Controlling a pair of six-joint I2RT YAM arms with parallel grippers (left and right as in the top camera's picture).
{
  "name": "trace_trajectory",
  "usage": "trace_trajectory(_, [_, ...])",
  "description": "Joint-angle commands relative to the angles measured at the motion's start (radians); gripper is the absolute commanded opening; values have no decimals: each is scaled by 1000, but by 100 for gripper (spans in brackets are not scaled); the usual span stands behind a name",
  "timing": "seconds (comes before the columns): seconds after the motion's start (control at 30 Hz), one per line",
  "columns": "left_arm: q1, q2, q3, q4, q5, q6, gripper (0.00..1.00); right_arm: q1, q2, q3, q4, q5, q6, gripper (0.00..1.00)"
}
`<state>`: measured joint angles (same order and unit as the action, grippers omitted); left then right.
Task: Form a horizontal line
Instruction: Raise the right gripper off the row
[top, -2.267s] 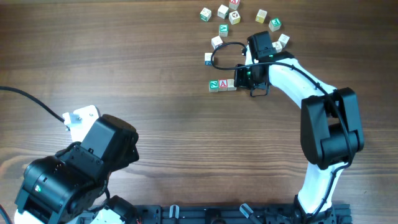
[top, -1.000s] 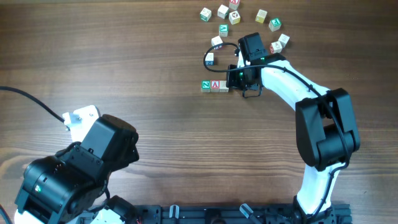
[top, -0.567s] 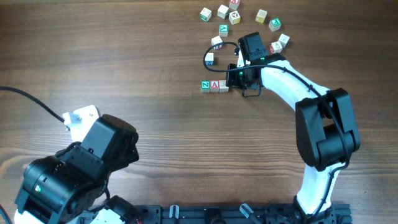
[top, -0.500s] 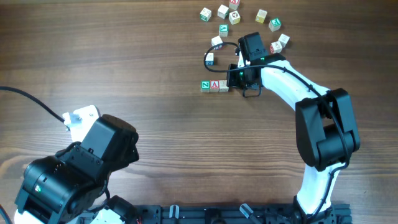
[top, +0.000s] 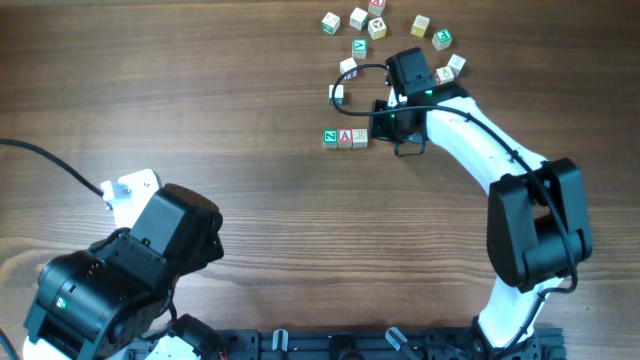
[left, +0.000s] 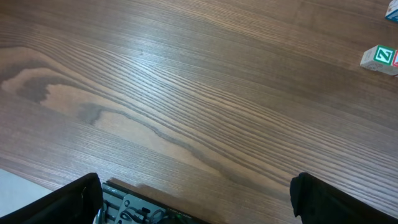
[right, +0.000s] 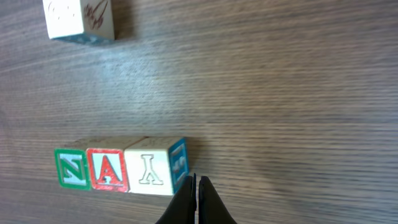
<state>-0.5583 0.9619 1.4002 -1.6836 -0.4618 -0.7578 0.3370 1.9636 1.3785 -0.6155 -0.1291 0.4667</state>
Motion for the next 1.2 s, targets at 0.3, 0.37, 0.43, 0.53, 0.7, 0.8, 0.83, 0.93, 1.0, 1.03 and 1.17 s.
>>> trace_trajectory(0.3, [0,-4,3,0,1,-2,100,23,68,-11,28,17,129,5])
trace_trajectory(0.37, [0,-4,3,0,1,-2,100,24,75,-11,31,17,138,4])
trace_trajectory(0.43, [0,-4,3,0,1,-2,100,24,82,-11,35,23,138,5])
trace_trajectory(0.53, [0,-4,3,0,1,-2,100,24,106,-11,34,34,138,4])
trace_trajectory(0.7, [0,-4,3,0,1,-2,100,24,137,-11,35,37,138,5])
trace_trajectory(0.8, [0,-4,3,0,1,-2,100,24,138,-11,35,31,138,4])
trace_trajectory(0.83, [0,-4,3,0,1,-2,100,24,138,-11,37,22,138,4])
trace_trajectory(0.93, [0,-4,3,0,1,-2,100,24,138,-11,39,-8,138,5])
trace_trajectory(1.0, [0,-4,3,0,1,-2,100,24,138,-11,39,-31,138,5])
trace_trajectory(1.03, [0,-4,3,0,1,-2,100,24,138,-11,39,-40,138,5])
trace_trajectory(1.17, [0,-4,3,0,1,-2,100,24,138,-11,48,-78,138,4])
